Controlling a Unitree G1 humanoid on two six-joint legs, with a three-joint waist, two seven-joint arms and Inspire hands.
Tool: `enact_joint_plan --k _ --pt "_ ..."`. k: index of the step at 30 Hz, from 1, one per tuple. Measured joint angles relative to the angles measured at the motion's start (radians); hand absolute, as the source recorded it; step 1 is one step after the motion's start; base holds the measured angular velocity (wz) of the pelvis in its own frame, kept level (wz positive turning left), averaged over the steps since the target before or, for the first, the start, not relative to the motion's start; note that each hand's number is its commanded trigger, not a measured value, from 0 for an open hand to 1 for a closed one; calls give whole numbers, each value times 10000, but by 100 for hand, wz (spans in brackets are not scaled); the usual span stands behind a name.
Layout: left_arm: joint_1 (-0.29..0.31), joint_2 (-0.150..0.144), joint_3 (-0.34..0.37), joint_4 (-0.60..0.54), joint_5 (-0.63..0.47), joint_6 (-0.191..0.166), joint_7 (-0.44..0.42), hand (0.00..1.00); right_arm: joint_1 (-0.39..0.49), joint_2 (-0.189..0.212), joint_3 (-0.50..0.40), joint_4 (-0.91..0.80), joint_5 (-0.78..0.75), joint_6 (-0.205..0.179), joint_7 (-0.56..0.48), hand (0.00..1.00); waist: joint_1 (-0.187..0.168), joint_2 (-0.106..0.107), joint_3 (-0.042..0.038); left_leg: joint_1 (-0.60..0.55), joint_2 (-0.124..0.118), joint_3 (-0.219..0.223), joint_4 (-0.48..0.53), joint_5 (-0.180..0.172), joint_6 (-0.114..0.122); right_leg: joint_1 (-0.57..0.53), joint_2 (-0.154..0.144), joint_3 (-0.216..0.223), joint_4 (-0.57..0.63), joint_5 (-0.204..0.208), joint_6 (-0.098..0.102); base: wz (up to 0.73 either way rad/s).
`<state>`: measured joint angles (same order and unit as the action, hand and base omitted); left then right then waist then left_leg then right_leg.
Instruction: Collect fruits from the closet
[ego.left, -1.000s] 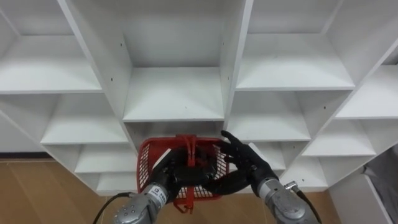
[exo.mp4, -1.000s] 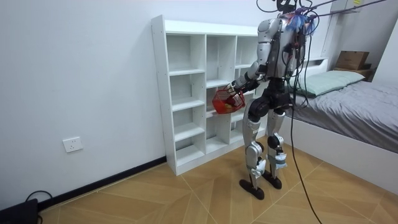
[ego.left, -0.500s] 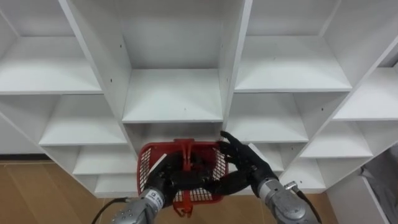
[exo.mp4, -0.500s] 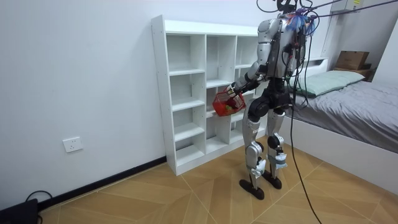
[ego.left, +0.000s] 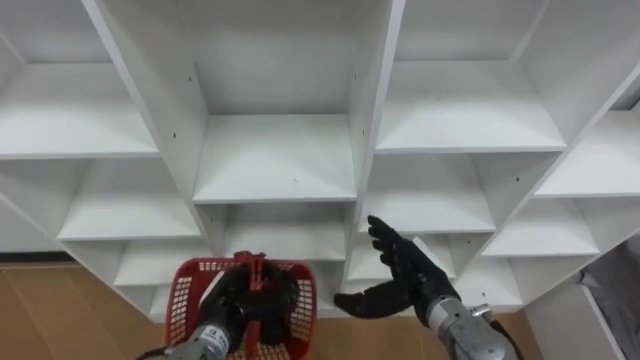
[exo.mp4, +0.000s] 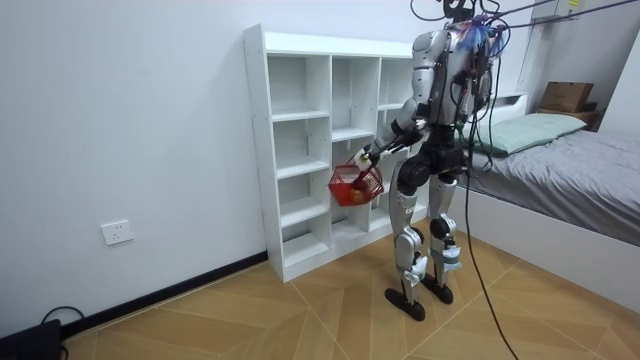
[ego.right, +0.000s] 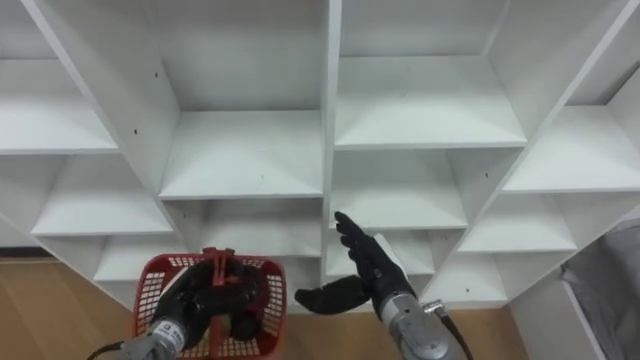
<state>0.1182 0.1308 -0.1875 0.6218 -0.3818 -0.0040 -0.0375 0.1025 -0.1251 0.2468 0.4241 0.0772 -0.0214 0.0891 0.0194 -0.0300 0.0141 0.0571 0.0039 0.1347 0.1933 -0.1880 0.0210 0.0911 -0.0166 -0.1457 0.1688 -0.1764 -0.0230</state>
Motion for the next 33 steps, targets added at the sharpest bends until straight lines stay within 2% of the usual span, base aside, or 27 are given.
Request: enact_joint_plan --k 3,8,9,13,18,21,23,25,33 --pt "146 -46 358 603 541 28 295 100 296 -6 -360 151 -10 0 -12 0 -24 11 5 -20 2 -12 -72 -7 4 -28 10 -34 4 1 1 3" --pt "359 -64 764 663 725 32 374 100 628 -17 -747 368 -38 6 -10 0 -39 167 -140 -35 -15 -12 -49 -6 13 -35 4 10 -6 15 24 0" --pt "369 -64 802 673 750 32 398 100 641 -18 -772 378 -39 6 -36 0 -50 181 -150 7 -15 -11 -50 -6 14 -30 6 20 -5 15 23 -3" --pt "648 -63 1107 868 815 -33 700 100 793 -14 -987 474 -21 -165 -166 0 -122 200 -142 207 -12 3 -122 -5 11 132 29 45 -75 14 23 0" --pt "1201 -44 1501 1114 835 -35 857 100 892 10 -1464 1269 -21 -349 -636 0 -136 60 -156 222 -14 -7 -182 -8 7 147 16 2 -188 13 25 1" --pt "1226 -43 1641 1491 1134 -59 948 100 956 9 -1644 2003 -75 -510 -870 0 -143 13 -154 189 -16 -26 -197 -22 9 135 5 -48 -217 6 36 3" --pt "1186 -34 1664 2080 1169 -355 1011 100 1006 15 -1724 2919 -52 -707 -864 0 -164 16 -153 229 -11 -24 -257 -23 9 181 4 -70 -274 8 39 0" --pt "1172 -35 1710 2375 1179 -449 1040 100 1127 19 -1807 3404 -90 -718 -860 0 -155 8 -153 221 -12 -24 -277 -27 5 177 8 -57 -297 8 40 0" --pt "1179 -28 1878 3277 1210 -457 954 100 1139 18 -2129 5135 -106 -933 -910 0 -183 8 -112 207 -11 -31 -293 -61 -28 141 7 39 -336 5 37 -2"
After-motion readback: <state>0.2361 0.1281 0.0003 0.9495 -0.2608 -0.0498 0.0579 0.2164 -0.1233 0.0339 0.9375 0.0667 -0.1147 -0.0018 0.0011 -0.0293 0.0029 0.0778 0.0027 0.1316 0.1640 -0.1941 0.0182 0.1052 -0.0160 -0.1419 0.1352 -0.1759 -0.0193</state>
